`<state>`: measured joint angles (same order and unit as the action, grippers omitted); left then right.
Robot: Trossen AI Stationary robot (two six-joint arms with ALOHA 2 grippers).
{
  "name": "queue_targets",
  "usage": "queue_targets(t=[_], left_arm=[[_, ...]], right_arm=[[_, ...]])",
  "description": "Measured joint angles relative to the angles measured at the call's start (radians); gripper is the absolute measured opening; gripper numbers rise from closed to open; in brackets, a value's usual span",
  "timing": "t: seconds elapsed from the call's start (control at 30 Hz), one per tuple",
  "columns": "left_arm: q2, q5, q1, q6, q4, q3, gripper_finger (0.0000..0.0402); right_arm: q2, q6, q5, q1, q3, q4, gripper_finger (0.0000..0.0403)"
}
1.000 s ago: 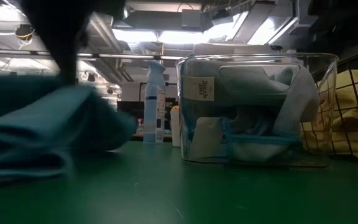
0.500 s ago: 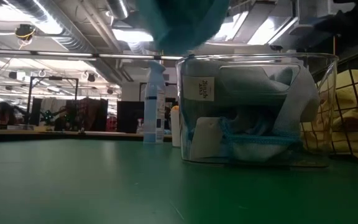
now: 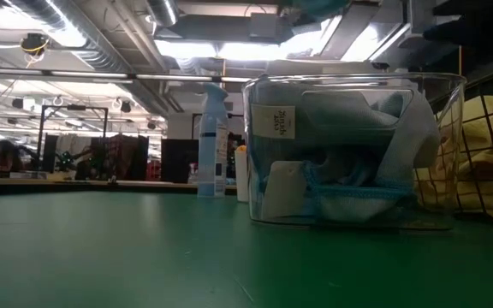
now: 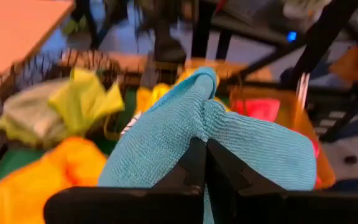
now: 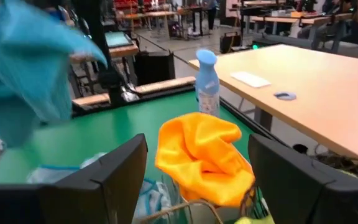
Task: Sort microfiber towel by color & place in baskets
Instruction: Put the blue towel into the transparent bin
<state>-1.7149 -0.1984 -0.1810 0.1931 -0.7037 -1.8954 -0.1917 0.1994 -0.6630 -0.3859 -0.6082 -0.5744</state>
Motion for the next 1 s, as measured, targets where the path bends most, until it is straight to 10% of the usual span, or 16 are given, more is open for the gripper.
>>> queue_targets(t=[0.43,1.0], left_arm=[[-0.114,0.212,0.105,-0.049,0.114,-0.001,0.0],[-0.377,0.179,0.105,-0.1,-0.084,-0.001,0.0]], right_arm=[[0.007,-0.03,-0.025,0.0,0.194,0.217,0.0277],[0.007,-0.047,0.046,0.001,0.33,0.347,0.0277]])
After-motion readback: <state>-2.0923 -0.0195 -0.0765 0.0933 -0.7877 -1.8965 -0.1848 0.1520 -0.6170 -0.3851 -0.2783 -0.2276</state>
